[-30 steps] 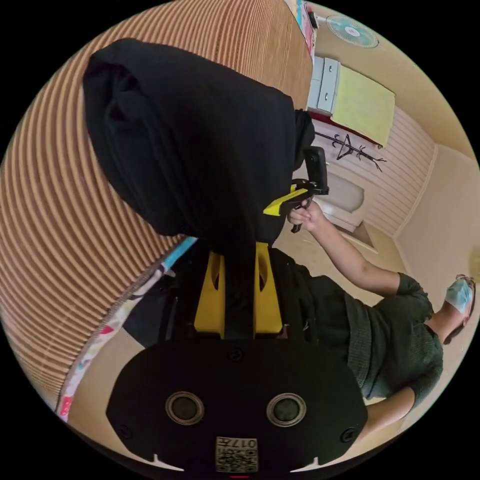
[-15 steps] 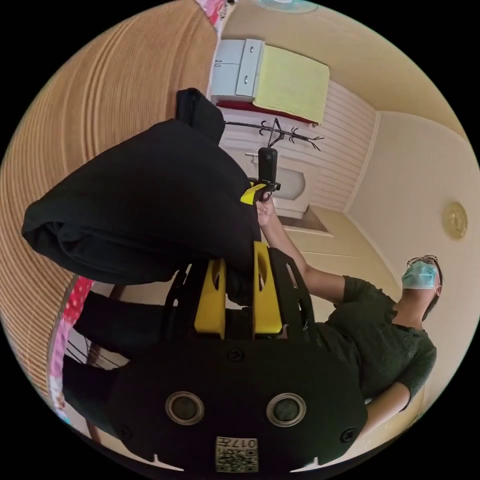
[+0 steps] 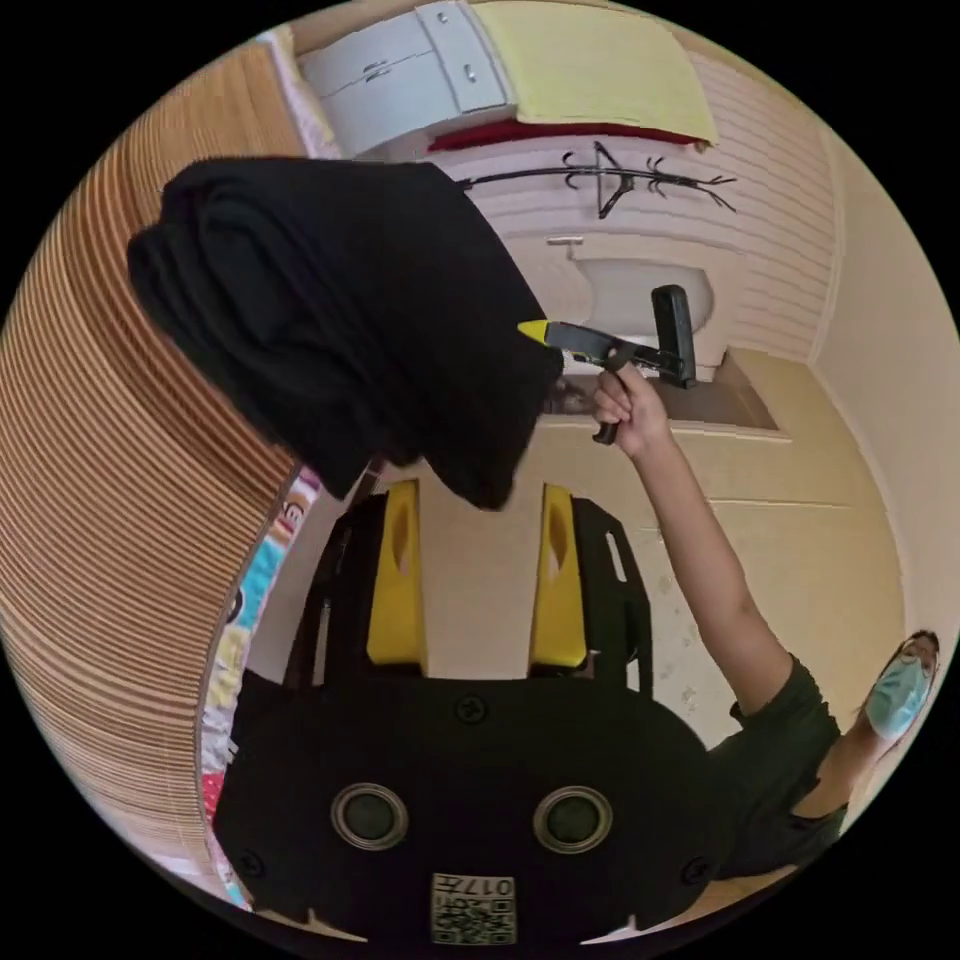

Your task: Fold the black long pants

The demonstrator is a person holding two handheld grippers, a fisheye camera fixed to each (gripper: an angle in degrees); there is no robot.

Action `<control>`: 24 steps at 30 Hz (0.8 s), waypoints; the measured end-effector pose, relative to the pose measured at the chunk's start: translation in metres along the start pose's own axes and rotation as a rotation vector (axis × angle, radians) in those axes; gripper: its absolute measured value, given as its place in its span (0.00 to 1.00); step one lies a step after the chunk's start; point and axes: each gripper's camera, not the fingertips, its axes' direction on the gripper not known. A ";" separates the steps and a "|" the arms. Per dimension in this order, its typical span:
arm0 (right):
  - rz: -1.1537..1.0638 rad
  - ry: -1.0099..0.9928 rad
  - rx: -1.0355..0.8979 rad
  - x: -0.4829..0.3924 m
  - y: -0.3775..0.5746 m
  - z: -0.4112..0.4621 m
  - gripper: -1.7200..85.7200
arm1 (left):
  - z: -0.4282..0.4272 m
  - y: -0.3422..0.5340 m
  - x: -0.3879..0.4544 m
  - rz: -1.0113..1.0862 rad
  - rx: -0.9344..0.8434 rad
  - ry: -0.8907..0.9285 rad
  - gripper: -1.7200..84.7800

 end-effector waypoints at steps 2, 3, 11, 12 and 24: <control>0.199 -0.003 0.001 0.042 0.031 0.063 0.13 | 0.008 0.040 -0.041 -0.079 -0.042 -0.010 0.17; 0.235 -0.026 -0.007 0.051 0.044 0.084 0.12 | 0.005 0.076 -0.068 -0.141 -0.053 -0.059 0.16; 0.660 -0.395 -1.036 0.049 0.406 0.440 0.04 | -0.095 0.448 -0.201 -0.949 -0.245 -0.393 0.14; 0.675 -0.411 -1.133 0.036 0.438 0.452 0.03 | -0.113 0.503 -0.193 -1.052 -0.210 -0.408 0.15; 0.742 -0.787 -0.788 0.010 0.320 0.443 0.03 | -0.076 0.607 -0.126 -0.942 0.825 0.132 0.11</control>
